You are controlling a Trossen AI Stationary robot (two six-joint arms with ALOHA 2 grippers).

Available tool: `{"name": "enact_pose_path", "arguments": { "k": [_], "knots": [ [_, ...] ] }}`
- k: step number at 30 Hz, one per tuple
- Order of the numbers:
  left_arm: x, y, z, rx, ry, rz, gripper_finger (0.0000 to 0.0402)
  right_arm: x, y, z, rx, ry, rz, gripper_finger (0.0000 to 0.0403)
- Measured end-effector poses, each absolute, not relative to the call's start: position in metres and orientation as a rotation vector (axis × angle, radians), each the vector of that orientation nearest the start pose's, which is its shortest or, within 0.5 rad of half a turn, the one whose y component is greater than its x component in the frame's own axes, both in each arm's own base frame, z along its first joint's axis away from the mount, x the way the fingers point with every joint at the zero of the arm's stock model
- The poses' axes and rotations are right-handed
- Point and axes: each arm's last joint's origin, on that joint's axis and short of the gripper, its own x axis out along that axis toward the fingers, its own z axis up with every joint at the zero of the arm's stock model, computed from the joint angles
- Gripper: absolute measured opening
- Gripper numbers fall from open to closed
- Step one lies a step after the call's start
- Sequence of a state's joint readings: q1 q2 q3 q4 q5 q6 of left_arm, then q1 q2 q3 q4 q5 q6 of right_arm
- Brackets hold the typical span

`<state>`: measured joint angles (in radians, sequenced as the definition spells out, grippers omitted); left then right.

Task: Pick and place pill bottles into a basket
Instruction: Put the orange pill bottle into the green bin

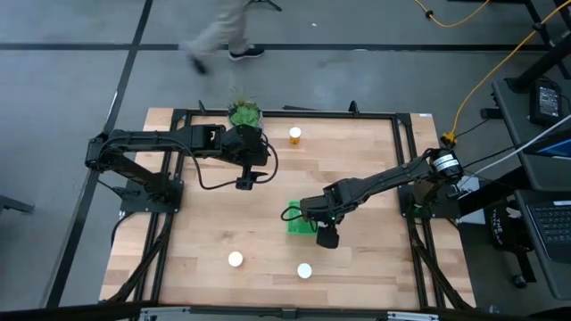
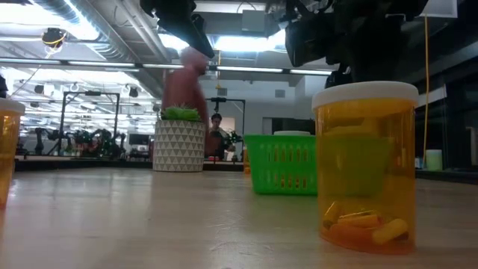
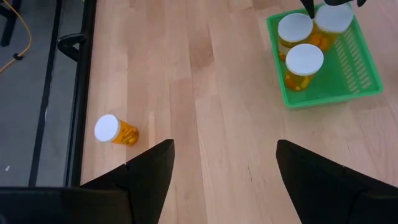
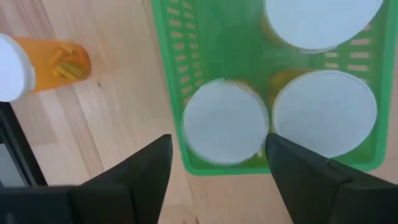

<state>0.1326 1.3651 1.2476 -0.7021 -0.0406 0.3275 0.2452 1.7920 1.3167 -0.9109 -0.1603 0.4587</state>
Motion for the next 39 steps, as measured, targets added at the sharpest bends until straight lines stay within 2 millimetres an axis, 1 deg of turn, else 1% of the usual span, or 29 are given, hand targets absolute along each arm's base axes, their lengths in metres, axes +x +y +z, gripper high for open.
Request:
{"name": "enact_pose_path", "arguments": {
  "k": [6,13,18,21,24,27,30,32,34,36,39],
  "knots": [
    [0.28,0.038,0.322,0.271,0.838,0.027,0.0277,0.33,0.087,0.208,0.324,1.44,0.006,0.03],
    [0.28,0.038,0.322,0.276,0.838,0.025,0.0277,0.328,0.087,0.211,0.341,1.453,-0.027,0.0307],
    [0.28,0.039,0.322,0.278,0.837,0.024,0.0277,0.33,0.087,0.227,0.322,1.45,-0.045,0.0307],
    [0.28,0.039,0.322,0.281,0.836,0.03,0.0277,0.332,0.087,0.239,0.287,1.436,-0.063,0.0307],
    [0.28,0.039,0.322,0.287,0.839,0.046,0.0277,0.333,0.085,0.252,0.221,1.42,-0.099,0.0307],
    [0.28,0.04,0.323,0.293,0.844,0.072,0.0277,0.334,0.082,0.266,0.1,1.39,-0.149,0.0307],
    [0.28,0.041,0.323,0.3,0.849,0.096,0.0277,0.335,0.072,0.279,-0.028,1.349,-0.247,0.0307],
    [0.279,0.04,0.323,0.309,0.85,0.113,0.0277,0.34,0.061,0.289,-0.067,1.299,-0.314,0.0307],
    [0.276,0.039,0.327,0.319,0.838,0.126,0.0277,0.343,0.048,0.298,-0.06,1.272,-0.355,0.0307],
    [0.27,0.036,0.336,0.327,0.806,0.133,0.0277,0.346,0.034,0.305,-0.043,1.25,-0.378,0.0307],
    [0.255,0.031,0.358,0.34,0.723,0.165,0.0277,0.344,0.008,0.315,-0.053,1.238,-0.405,0.0307]
  ]
}}
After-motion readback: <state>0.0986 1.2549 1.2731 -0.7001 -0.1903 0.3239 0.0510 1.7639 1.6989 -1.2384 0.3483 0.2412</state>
